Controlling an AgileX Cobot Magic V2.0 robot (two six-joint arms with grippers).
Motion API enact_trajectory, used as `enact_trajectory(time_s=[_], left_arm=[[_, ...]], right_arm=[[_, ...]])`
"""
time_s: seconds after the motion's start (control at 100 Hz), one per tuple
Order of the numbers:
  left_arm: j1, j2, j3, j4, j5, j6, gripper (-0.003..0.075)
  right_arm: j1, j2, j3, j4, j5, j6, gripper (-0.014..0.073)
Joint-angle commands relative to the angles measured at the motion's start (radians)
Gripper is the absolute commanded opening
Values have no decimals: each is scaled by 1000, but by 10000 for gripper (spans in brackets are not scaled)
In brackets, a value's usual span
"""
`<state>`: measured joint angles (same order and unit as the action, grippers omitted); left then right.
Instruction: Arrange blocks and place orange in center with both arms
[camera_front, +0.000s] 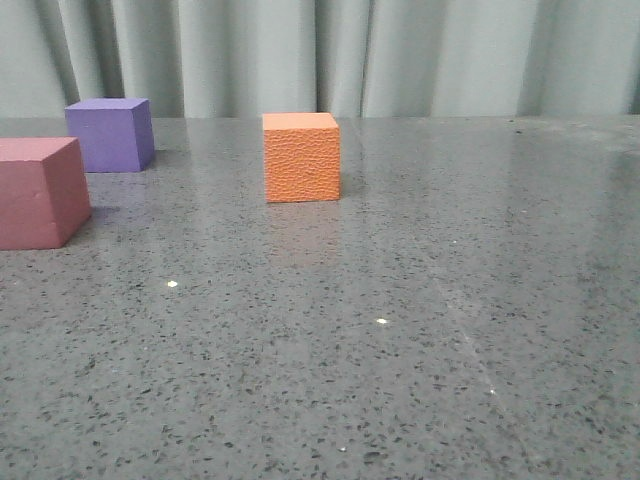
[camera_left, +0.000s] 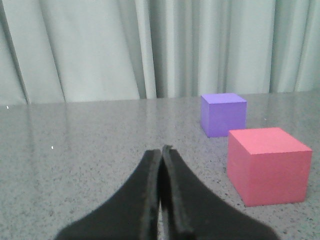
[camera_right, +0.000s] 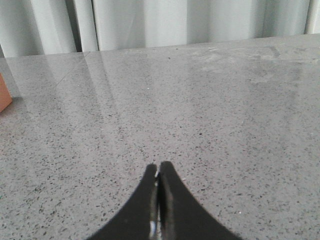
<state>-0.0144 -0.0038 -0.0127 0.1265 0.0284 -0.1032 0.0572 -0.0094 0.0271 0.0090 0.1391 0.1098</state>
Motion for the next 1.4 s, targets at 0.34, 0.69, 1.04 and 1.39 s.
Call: enact_trajectory(time_s=[0.34, 0.69, 1.04, 1.39], left_arm=[[-35, 476, -687, -163, 584, 2, -19], [-37, 930, -1141, -181, 873, 82, -19], [-37, 1020, -1189, -334, 829, 267, 52], [-37, 1020, -1189, -425, 726, 305, 634]], right_arm=[[-7, -25, -13, 1, -85, -9, -67], [-7, -25, -13, 1, -85, -9, -67], [-7, -25, -13, 1, -85, -9, -67], [-7, -25, -13, 1, -85, -9, -67]])
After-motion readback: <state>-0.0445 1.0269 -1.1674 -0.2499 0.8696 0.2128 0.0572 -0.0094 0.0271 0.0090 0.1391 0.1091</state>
